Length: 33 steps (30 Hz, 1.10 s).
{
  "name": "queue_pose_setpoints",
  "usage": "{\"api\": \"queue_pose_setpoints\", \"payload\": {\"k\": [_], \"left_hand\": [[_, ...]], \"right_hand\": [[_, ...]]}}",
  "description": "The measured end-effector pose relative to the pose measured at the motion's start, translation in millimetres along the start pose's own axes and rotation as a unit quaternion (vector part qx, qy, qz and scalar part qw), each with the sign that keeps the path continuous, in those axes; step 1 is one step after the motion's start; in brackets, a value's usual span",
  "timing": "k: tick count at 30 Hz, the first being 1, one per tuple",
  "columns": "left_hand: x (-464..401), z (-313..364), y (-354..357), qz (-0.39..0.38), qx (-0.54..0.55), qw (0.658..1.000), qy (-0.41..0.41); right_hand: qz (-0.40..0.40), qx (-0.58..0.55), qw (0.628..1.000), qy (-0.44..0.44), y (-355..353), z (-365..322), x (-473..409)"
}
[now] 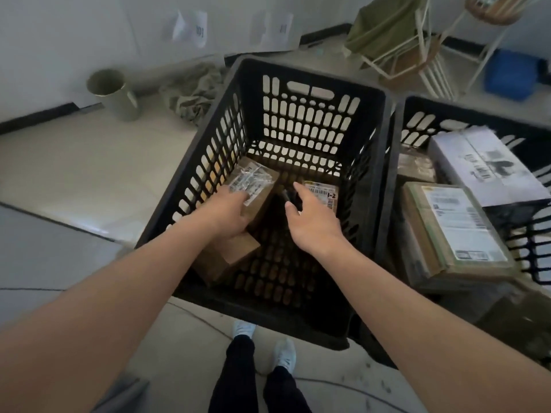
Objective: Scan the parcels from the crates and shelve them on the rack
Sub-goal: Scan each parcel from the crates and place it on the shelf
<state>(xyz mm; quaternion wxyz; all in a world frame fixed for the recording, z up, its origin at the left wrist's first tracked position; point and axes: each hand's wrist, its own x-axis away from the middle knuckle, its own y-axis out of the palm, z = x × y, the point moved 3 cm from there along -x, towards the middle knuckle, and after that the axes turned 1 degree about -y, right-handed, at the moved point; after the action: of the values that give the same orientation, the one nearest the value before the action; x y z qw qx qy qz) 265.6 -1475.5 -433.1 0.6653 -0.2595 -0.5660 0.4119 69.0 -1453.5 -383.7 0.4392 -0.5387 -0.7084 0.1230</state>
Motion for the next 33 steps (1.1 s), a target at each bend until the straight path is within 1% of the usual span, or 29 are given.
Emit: {"api": "queue_pose_setpoints", "payload": {"k": [2,5,9,12,15,18,21,25,27,30,33], "left_hand": [[-11,-1,4,-0.015,-0.011,1.0,-0.017],[-22,-3,7,0.013,-0.035,0.998,-0.042],[-30,-1,9,0.056,0.005,0.995,-0.085],[-35,5,11,0.06,0.019,0.992,-0.105],[-38,10,18,0.042,0.024,0.994,-0.097],[-40,13,30,0.027,0.109,0.991,-0.071],[-46,11,33,0.007,0.164,0.985,-0.05],[-49,-1,29,-0.047,0.193,0.978,-0.069],[-46,-6,28,-0.06,0.2,0.975,-0.068],[-43,-9,24,-0.032,0.217,0.974,-0.051],[-37,-9,15,0.028,0.263,0.964,-0.036]], "right_hand": [[-0.005,-0.01,1.0,0.01,6,3,-11],[-0.007,-0.03,0.999,0.027,14,8,-22],[-0.01,-0.054,0.998,0.038,20,10,-24],[-0.008,-0.05,0.998,0.044,19,12,-22],[-0.013,-0.029,0.998,0.046,17,13,-19],[-0.007,-0.028,0.998,0.049,12,16,-15],[-0.004,-0.048,0.998,0.051,10,21,-13],[-0.011,-0.093,0.993,0.076,10,27,-11],[-0.01,-0.109,0.991,0.082,11,28,-8],[-0.014,-0.14,0.987,0.081,13,27,-4],[-0.02,-0.179,0.98,0.084,13,24,0]]}}
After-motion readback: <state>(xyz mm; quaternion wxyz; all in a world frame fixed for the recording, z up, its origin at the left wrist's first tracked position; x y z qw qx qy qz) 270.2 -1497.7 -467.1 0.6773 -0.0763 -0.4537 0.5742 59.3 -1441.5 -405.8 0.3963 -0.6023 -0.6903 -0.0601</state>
